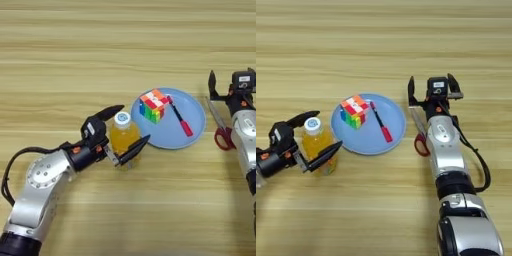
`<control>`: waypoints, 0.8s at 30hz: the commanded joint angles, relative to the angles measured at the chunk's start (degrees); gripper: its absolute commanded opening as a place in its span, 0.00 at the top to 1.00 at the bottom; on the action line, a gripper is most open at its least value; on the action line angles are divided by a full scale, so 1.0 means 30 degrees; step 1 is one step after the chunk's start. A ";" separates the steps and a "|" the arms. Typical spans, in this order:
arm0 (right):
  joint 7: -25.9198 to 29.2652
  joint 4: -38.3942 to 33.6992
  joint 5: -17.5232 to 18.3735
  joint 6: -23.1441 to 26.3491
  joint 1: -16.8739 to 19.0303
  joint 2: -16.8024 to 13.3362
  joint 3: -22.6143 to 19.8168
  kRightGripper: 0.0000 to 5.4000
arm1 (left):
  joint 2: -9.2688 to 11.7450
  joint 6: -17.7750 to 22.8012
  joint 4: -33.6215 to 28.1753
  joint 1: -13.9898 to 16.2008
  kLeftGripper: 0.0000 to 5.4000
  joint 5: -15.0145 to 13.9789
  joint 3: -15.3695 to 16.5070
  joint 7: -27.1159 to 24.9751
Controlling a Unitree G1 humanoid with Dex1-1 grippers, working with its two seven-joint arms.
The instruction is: Move the objects on the table
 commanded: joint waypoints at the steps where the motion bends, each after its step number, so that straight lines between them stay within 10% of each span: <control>1: -0.0013 -0.0174 -0.0015 0.0022 -0.0312 0.0068 0.0037 0.00 | -0.0109 -0.0322 0.0307 -0.0007 0.00 0.0503 -0.0378 0.0036; 24: -0.0012 -0.0147 -0.0036 0.0000 -0.0315 0.0085 0.0035 0.00 | -0.1383 -0.1183 0.4593 -0.1731 0.25 0.1079 0.0774 0.2236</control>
